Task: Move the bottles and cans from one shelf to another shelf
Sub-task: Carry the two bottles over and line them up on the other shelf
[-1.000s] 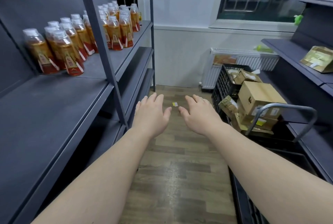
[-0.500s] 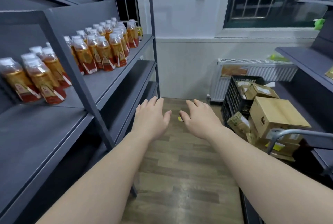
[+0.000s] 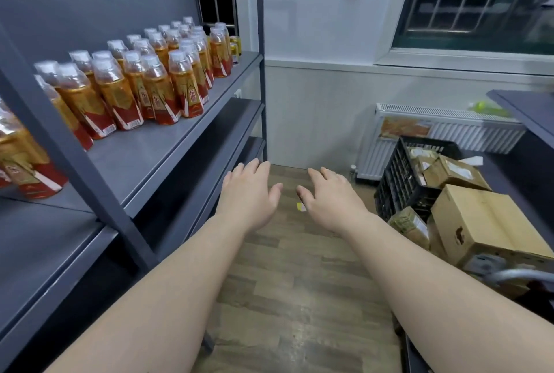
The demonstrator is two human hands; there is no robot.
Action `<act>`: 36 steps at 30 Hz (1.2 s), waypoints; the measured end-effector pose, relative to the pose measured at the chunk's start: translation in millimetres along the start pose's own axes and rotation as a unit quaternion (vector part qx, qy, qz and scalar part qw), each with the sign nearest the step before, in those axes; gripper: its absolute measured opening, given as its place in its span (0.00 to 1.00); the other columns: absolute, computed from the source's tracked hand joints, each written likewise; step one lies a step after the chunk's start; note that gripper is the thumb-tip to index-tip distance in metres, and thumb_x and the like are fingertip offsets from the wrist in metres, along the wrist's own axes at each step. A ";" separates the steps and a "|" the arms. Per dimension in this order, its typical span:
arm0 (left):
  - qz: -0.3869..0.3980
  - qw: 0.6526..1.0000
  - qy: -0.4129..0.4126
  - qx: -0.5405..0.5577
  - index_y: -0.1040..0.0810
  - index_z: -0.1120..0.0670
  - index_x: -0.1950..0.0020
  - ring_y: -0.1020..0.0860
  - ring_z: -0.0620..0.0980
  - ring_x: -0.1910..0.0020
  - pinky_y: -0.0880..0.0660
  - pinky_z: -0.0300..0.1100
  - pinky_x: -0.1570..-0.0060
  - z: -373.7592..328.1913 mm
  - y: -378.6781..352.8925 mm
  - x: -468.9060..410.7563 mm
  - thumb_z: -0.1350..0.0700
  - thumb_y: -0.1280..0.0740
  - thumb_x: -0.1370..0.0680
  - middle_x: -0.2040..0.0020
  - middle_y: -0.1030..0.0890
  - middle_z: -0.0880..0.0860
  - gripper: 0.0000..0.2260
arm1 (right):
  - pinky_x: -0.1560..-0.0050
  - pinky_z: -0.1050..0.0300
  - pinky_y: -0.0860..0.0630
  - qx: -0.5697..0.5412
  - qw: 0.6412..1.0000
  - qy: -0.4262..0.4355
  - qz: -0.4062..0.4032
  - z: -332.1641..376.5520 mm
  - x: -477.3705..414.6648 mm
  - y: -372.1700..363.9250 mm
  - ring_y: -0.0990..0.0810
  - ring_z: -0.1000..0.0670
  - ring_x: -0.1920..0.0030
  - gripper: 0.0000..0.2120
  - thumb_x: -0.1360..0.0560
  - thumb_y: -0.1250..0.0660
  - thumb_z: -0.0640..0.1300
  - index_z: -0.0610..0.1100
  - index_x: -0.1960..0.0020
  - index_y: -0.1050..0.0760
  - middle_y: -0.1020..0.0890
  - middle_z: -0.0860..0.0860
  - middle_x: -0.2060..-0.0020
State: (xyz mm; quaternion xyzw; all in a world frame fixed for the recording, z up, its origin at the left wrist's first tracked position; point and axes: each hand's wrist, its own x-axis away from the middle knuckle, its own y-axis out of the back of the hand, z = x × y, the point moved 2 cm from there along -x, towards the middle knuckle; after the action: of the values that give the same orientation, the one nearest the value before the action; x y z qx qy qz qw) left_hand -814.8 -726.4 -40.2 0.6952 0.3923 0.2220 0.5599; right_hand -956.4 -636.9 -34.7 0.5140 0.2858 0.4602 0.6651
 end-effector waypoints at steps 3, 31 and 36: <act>-0.001 1.000 0.015 0.024 0.39 0.54 0.21 0.40 0.55 0.23 0.43 0.55 0.24 12.6 0.9 -33.5 0.44 0.43 0.16 0.22 0.37 0.53 0.26 | 0.23 0.47 0.48 0.005 1.000 0.003 0.002 7.0 -36.4 6.0 0.46 0.42 0.22 0.28 0.16 0.49 0.58 0.45 0.21 0.43 0.41 0.42 0.21; -0.080 0.957 0.275 -0.042 0.36 0.55 0.24 0.36 0.57 0.26 0.38 0.56 0.27 121.5 22.5 -185.8 0.44 0.43 0.17 0.25 0.33 0.55 0.25 | 0.24 0.47 0.45 0.046 0.952 0.295 0.074 101.8 -304.1 7.8 0.42 0.40 0.23 0.30 0.16 0.50 0.59 0.44 0.19 0.46 0.39 0.42 0.23; -0.094 0.922 0.372 -0.051 0.42 0.55 0.20 0.42 0.56 0.22 0.45 0.54 0.23 145.5 36.7 -161.4 0.45 0.44 0.16 0.20 0.39 0.54 0.27 | 0.24 0.48 0.45 0.022 0.914 0.389 0.116 149.3 -313.2 -8.5 0.44 0.42 0.22 0.31 0.16 0.49 0.59 0.43 0.19 0.47 0.41 0.42 0.21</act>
State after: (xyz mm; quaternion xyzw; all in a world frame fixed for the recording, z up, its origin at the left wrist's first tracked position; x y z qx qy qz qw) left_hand -790.8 -944.9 -24.1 0.4926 0.6242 0.4309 0.4266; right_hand -955.7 -983.8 -25.8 0.3385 0.4707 0.6910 0.4317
